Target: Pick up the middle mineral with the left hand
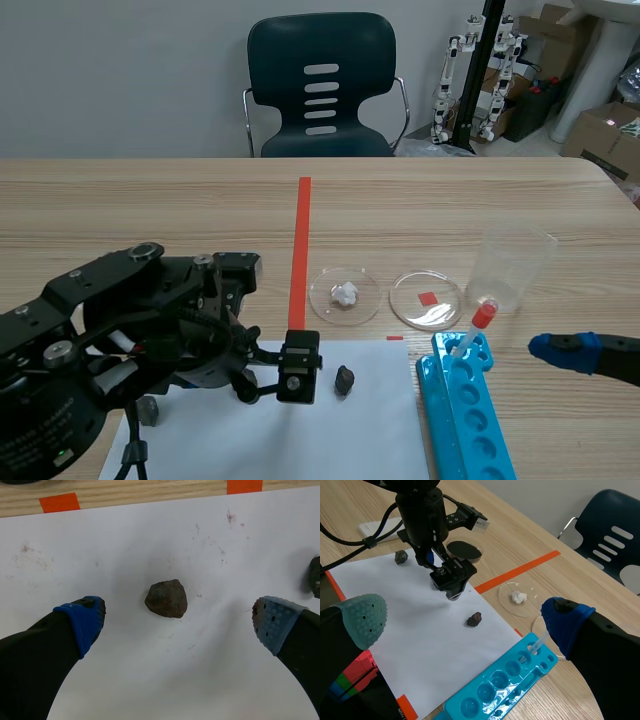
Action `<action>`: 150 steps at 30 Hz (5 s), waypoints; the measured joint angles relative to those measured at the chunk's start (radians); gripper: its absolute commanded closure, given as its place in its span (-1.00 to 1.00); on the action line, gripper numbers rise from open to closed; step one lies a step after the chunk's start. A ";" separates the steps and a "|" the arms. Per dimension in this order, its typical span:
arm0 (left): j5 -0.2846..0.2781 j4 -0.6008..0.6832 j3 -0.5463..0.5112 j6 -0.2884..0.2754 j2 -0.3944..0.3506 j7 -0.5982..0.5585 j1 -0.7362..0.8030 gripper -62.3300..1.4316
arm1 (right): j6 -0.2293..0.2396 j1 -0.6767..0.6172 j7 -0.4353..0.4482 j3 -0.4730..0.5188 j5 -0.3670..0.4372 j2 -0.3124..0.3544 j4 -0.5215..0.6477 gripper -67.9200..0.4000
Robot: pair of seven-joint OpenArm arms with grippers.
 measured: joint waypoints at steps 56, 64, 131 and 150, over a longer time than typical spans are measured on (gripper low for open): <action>0.025 -0.092 0.000 0.004 0.039 -0.027 -0.017 0.55 | 0.000 0.000 0.000 0.000 0.000 0.000 0.000 -0.92; 0.025 -0.086 0.000 -0.004 0.034 -0.027 -0.017 0.54 | 0.000 0.000 0.000 0.000 0.000 0.000 0.000 -0.92; 0.334 0.648 -0.580 -0.745 -0.448 -1.306 1.014 0.54 | 0.000 0.000 0.000 0.000 0.000 0.000 0.000 -0.92; 0.336 0.648 -0.580 -0.741 -0.448 -1.300 1.011 0.54 | 0.000 0.000 0.000 0.000 0.000 0.000 0.000 -0.92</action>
